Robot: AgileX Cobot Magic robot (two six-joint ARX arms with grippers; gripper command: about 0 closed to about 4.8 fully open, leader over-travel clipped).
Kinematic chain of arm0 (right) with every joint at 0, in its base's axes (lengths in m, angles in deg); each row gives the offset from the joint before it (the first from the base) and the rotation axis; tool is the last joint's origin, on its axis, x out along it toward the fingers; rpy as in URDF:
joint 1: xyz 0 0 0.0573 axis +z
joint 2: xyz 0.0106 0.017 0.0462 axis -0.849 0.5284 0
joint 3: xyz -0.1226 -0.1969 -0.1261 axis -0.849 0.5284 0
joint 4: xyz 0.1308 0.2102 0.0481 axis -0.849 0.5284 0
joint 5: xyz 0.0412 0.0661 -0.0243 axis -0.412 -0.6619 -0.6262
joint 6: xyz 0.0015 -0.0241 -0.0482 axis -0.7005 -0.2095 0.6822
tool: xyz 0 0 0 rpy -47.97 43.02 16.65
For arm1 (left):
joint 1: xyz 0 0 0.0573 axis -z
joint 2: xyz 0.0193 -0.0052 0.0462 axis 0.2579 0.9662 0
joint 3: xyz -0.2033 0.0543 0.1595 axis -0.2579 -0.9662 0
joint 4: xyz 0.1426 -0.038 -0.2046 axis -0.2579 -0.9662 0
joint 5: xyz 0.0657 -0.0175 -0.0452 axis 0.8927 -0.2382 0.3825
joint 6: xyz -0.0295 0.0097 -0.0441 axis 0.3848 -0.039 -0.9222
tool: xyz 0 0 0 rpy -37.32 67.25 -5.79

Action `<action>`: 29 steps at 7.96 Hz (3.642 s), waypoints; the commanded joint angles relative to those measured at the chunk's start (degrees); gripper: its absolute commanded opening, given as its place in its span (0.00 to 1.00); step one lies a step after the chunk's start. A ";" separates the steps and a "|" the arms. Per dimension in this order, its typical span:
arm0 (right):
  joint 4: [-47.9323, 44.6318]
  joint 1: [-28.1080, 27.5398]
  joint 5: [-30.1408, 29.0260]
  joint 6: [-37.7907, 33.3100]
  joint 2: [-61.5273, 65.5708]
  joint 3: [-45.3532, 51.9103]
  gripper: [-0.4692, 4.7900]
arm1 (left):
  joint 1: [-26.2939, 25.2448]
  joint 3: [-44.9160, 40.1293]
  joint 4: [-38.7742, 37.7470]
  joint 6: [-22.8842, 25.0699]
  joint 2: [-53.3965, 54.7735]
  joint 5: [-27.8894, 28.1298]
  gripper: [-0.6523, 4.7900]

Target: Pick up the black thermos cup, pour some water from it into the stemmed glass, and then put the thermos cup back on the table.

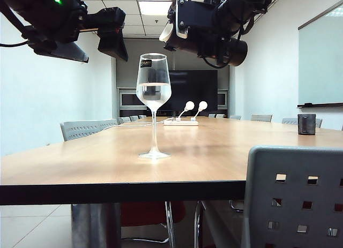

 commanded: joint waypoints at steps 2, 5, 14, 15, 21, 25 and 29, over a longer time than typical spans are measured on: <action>-5.68 0.22 -2.38 3.67 -1.16 -1.07 0.40 | 0.09 0.28 -0.20 -0.26 -0.13 -0.07 1.00; -5.97 0.17 -2.73 7.91 -1.14 -1.07 0.40 | 0.09 0.26 -1.44 -0.26 -0.13 -0.07 1.00; -7.39 0.20 -2.73 9.18 -1.11 -1.07 0.40 | 0.09 0.28 -1.44 -0.24 -0.13 -0.07 1.00; -7.39 0.17 -2.75 9.20 -1.11 -1.07 0.40 | 0.09 0.26 -1.44 -0.24 -0.13 -0.07 1.00; -7.39 0.20 -2.73 9.22 -1.11 -1.07 0.40 | 0.09 0.26 -1.44 -0.24 -0.13 -0.04 1.00; -7.48 0.17 -2.08 1.18 -1.11 -1.07 0.40 | 0.09 0.26 -1.44 -0.24 -0.13 -0.02 1.00; -12.13 0.11 2.97 -34.18 -1.14 -1.05 0.40 | 0.09 0.28 -1.46 -0.24 -0.15 -0.02 1.00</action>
